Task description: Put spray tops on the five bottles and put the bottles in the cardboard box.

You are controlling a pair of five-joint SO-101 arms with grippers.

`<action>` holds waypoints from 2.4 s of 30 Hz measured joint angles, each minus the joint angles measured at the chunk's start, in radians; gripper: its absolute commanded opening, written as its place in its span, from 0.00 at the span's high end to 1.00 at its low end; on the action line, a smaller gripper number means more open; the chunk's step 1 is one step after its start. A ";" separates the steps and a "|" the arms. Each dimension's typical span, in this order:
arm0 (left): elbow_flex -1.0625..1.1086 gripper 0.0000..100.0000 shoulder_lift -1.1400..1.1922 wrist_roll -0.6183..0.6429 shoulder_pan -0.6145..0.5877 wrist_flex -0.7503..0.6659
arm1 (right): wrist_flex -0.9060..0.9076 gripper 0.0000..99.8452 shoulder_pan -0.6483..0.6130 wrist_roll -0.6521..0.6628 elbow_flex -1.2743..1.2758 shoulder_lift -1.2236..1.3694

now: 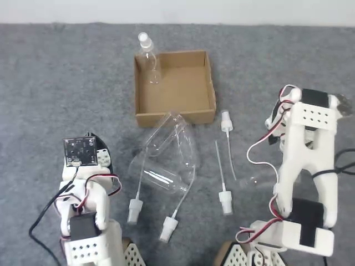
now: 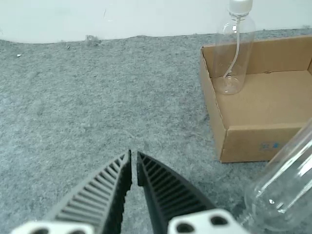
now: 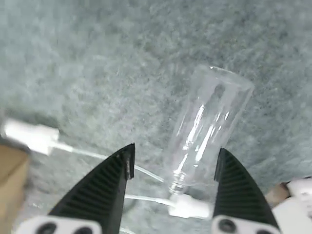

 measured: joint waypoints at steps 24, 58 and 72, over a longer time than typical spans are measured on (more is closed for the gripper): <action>0.000 0.99 0.000 0.000 0.000 0.000 | 0.028 0.79 -0.078 0.420 0.000 0.000; 0.000 0.99 0.000 0.000 0.000 0.000 | 0.169 0.80 -0.144 0.680 0.000 0.000; 0.000 0.99 0.000 0.000 0.000 0.000 | 0.169 0.99 -0.232 1.042 0.021 -0.212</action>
